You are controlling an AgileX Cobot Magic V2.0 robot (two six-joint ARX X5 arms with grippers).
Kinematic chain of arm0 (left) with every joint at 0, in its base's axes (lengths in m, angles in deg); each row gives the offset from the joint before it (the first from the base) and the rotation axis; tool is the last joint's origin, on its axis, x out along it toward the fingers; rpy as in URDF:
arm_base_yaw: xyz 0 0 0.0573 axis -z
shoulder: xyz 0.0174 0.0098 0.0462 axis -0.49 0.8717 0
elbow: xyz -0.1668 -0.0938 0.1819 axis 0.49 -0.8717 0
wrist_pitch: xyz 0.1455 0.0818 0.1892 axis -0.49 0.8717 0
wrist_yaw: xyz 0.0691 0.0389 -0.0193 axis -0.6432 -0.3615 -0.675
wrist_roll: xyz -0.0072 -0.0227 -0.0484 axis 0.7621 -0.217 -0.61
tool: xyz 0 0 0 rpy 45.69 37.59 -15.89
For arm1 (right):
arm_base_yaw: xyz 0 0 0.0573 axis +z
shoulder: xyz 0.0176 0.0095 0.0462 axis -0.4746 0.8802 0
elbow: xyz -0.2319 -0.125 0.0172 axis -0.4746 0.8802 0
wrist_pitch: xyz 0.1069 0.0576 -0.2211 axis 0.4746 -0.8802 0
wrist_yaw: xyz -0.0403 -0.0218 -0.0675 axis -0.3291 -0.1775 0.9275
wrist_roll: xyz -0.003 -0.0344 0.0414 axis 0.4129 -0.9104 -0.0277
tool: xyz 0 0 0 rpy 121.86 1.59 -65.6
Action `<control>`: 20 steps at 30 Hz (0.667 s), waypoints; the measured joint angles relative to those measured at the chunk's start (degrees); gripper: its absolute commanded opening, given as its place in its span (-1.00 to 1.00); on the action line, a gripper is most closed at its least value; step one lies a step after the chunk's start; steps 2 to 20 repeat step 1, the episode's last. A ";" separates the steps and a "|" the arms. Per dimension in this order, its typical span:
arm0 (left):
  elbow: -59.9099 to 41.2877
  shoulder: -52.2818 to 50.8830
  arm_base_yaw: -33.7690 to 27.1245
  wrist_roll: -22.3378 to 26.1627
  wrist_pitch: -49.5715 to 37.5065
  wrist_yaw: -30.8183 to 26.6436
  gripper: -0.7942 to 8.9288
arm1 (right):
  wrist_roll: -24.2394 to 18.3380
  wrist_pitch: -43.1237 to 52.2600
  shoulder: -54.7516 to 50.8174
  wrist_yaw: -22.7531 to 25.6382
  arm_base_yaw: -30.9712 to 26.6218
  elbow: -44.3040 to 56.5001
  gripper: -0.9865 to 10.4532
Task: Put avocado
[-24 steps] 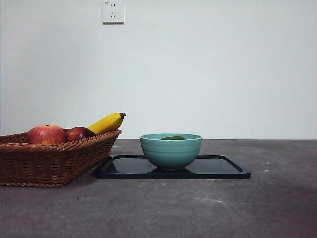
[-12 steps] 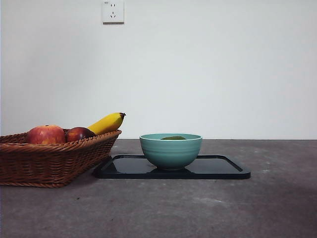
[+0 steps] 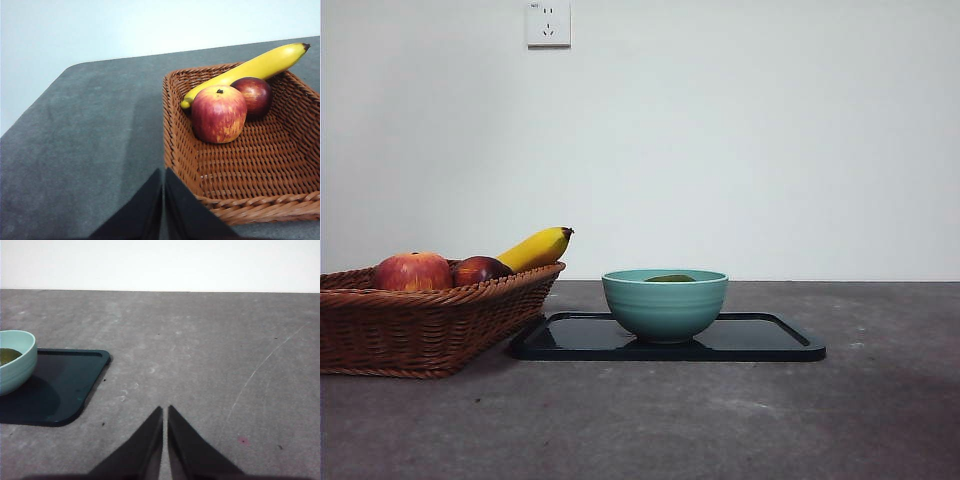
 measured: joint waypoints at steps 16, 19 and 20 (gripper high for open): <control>0.00 0.00 0.00 0.00 0.00 0.00 -0.82 | 0.00 0.00 0.00 0.00 0.00 0.00 -0.82; 0.00 0.00 0.00 0.00 0.00 0.00 -0.82 | 0.00 0.00 0.00 0.00 0.00 0.00 -0.82; 0.00 0.00 0.00 0.00 0.00 0.00 -0.82 | 0.00 0.00 0.00 0.00 0.00 0.00 -0.82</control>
